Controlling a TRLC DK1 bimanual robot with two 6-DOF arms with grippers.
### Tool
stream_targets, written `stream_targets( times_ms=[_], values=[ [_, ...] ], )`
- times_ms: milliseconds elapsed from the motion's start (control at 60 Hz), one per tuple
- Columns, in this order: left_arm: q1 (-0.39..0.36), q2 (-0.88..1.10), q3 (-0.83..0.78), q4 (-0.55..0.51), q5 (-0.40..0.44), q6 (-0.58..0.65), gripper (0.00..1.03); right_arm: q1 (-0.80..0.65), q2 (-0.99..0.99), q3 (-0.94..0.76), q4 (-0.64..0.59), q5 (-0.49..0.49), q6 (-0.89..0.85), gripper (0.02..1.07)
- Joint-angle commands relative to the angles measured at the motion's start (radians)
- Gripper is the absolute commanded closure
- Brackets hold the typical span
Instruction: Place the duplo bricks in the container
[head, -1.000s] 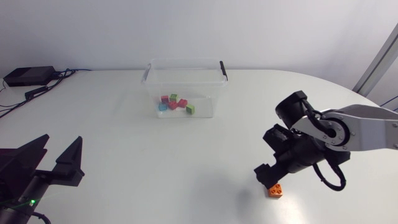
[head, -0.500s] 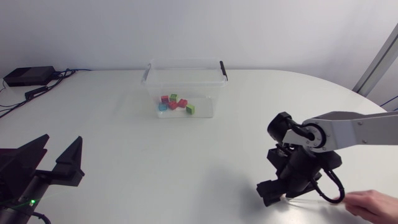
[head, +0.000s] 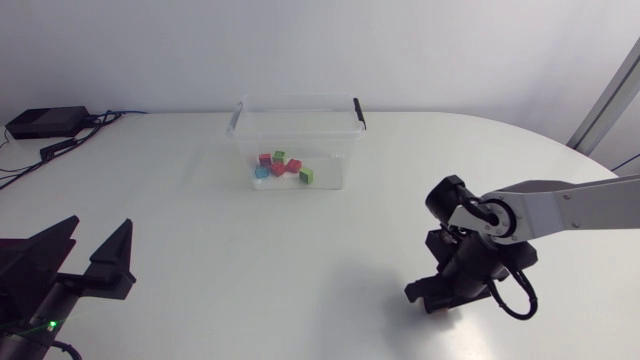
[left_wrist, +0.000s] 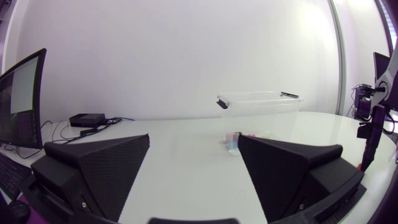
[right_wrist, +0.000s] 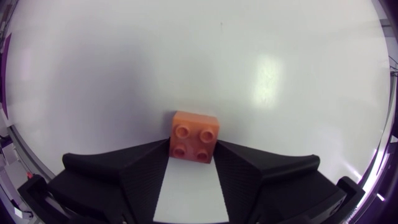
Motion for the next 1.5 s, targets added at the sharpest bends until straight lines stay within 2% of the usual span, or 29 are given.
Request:
stream_targets(
  times_ms=[0, 67, 100, 283, 433, 600, 983, 1267, 1483],
  values=[
    [0.001, -0.010, -0.018, 0.004, 0.005, 0.006, 0.04, 0.008, 0.033, -0.021, 0.053, 0.000, 0.029, 0.82],
    [0.001, -0.010, -0.018, 0.004, 0.006, 0.006, 0.04, 0.008, 0.040, -0.020, 0.064, 0.000, 0.024, 0.90],
    [0.001, -0.010, -0.018, 0.004, 0.006, 0.006, 0.04, 0.005, 0.037, -0.020, 0.064, 0.001, 0.021, 0.90],
    [0.001, -0.010, -0.018, 0.004, 0.006, 0.006, 0.04, -0.007, -0.063, -0.015, 0.035, 0.007, -0.006, 0.90],
    [0.001, -0.010, -0.018, 0.004, 0.005, 0.006, 0.04, -0.027, -0.215, 0.100, -0.070, 0.007, -0.017, 0.90],
    [0.001, -0.010, -0.018, 0.004, 0.006, 0.006, 0.04, -0.028, -0.303, 0.249, -0.087, 0.007, -0.009, 0.87],
    [0.001, -0.010, -0.018, 0.004, 0.006, 0.006, 0.04, 0.008, -0.224, 0.473, 0.105, 0.006, 0.043, 0.86],
    [0.003, -0.010, -0.018, 0.004, 0.005, 0.006, 0.04, 0.067, -0.177, 0.514, 0.265, 0.030, 0.003, 0.85],
    [0.003, -0.010, -0.018, 0.004, 0.005, 0.006, 0.04, 0.070, -0.135, 0.548, 0.289, 0.023, -0.009, 0.85]
  ],
)
